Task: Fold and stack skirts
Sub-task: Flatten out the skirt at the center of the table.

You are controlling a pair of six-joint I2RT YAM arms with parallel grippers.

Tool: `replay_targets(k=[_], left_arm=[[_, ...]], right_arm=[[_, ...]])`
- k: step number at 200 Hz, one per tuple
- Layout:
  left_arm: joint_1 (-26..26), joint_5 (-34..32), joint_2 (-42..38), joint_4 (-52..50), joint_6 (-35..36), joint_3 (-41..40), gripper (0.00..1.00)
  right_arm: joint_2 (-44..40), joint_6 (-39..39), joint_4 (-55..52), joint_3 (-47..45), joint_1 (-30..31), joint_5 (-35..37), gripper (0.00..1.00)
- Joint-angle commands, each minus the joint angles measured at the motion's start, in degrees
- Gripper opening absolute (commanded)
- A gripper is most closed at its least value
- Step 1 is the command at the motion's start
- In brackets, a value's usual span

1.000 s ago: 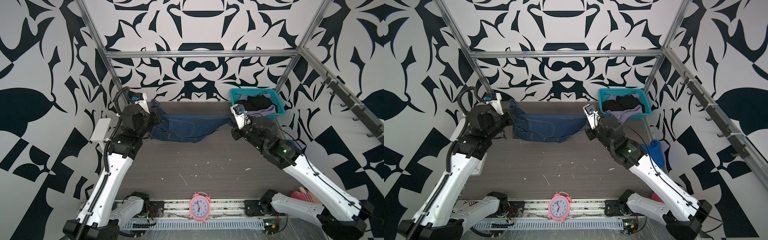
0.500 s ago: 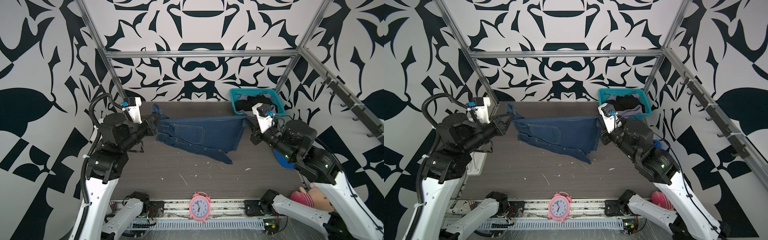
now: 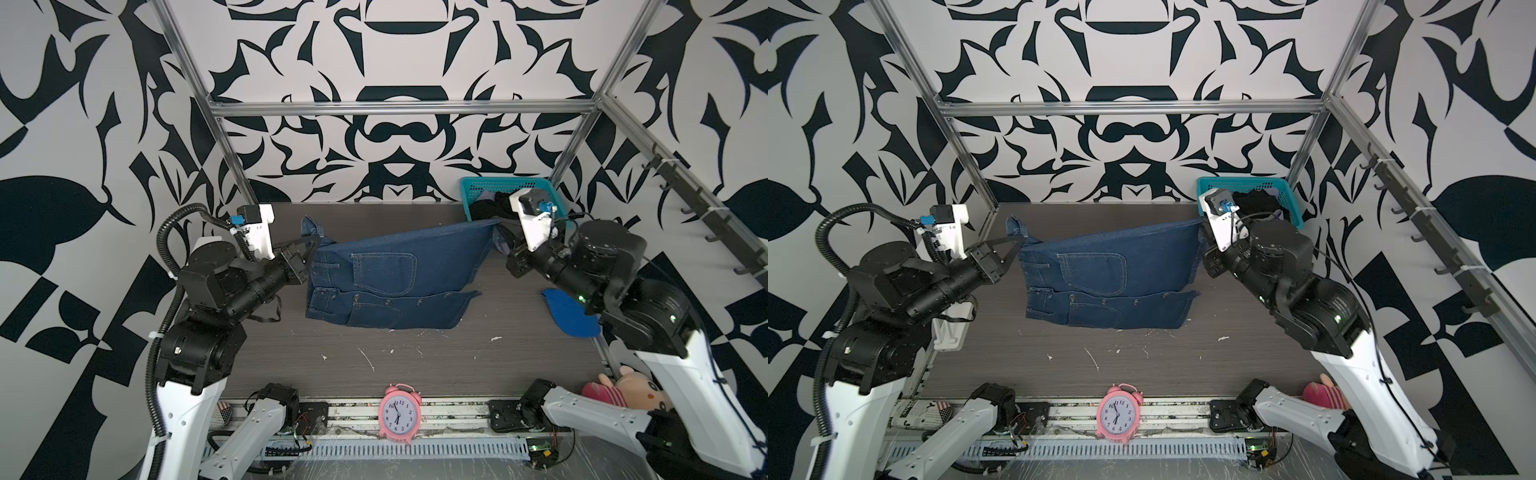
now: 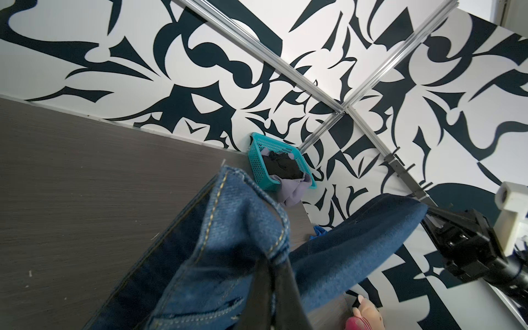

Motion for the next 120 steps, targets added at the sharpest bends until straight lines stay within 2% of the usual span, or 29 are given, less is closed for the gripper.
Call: replay_targets(k=[1,23,58,71,98,120], left_arm=[[2.06,-9.51,5.69,2.73,1.63,-1.89,0.0],[2.61,-9.42,12.14,7.9,4.4,-3.02,0.0],[10.68,-3.42,22.19,16.79,3.2,-6.67,0.0],[11.59,-4.02,25.44,18.67,4.05,-7.46,0.0],[12.06,-6.32,34.69,23.74,11.87,-9.42,0.0],[14.14,-4.58,41.71,27.68,12.32,-9.17,0.0]], right_arm=[[4.35,-0.74,2.7,5.3,-2.52,14.92,0.0],[11.66,-0.98,5.32,6.86,-6.78,12.91,0.0],[22.79,0.28,11.6,7.3,-15.26,4.48,0.0],[27.02,-0.21,14.02,7.37,-16.23,4.22,0.0],[33.88,-1.81,25.57,3.36,-16.5,5.65,0.0],[41.5,-1.98,30.99,4.5,-16.97,6.14,0.0]])
